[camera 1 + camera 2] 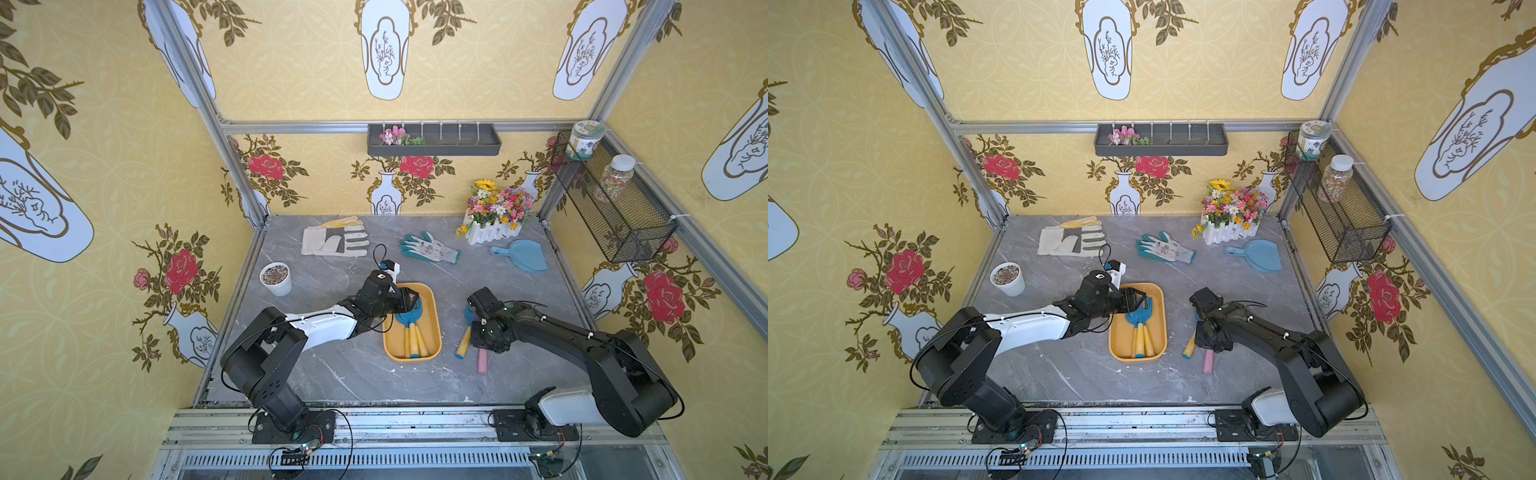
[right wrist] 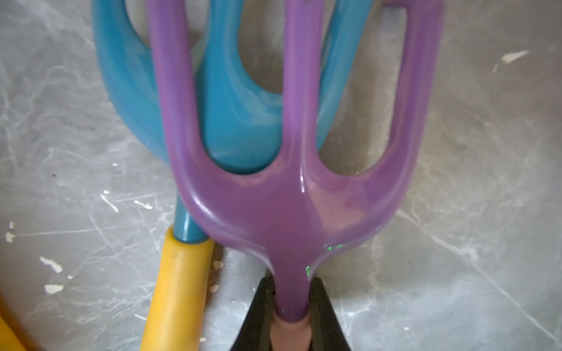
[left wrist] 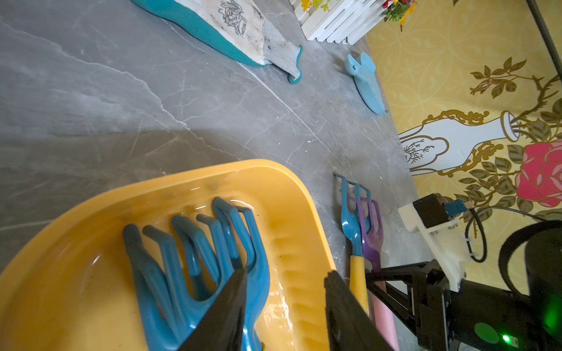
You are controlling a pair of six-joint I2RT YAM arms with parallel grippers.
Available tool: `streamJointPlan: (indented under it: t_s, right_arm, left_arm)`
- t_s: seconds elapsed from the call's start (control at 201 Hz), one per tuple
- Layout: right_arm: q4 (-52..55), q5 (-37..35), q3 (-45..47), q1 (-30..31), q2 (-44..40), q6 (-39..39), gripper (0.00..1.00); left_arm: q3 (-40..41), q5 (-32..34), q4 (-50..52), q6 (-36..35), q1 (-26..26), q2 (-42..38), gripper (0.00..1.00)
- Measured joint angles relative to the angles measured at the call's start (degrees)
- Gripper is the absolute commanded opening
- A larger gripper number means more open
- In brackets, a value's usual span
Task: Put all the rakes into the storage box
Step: Pick up the rake at the center of the board, then place the rake in the storage box.
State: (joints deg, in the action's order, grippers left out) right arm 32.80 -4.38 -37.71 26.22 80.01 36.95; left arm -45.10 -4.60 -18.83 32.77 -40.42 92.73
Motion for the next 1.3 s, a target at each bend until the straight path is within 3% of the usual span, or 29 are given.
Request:
streamJointPlan:
  t_s: [0.189, 0.349, 0.568, 0.907, 1.3]
  right_arm:
    - [0.2, 2.16, -2.78, -0.02, -1.62, -1.27, 0.0]
    - [0.28, 2.71, -5.9, -0.04, -5.92, -1.99, 0.0]
    - [-0.37, 4.37, -7.56, -0.04, -9.79, -2.78, 0.0]
    - [-8.44, 12.11, -11.37, 2.23, -3.32, -6.56, 0.0]
    - [-16.7, 20.04, -12.33, 4.9, -1.64, -7.41, 0.01]
  left_arm:
    - [-0.2, -0.13, 0.0, -0.02, 0.02, -0.02, 0.47]
    - [-0.79, -0.61, -0.02, -0.02, 0.09, -0.63, 0.54]
    - [-1.7, -6.29, -4.07, 0.83, 1.6, -1.38, 0.59]
    - [-4.13, -14.69, -8.02, 1.75, 1.84, -0.52, 0.6]
    - [-4.66, -15.69, -8.0, 1.7, 1.84, 0.55, 0.58]
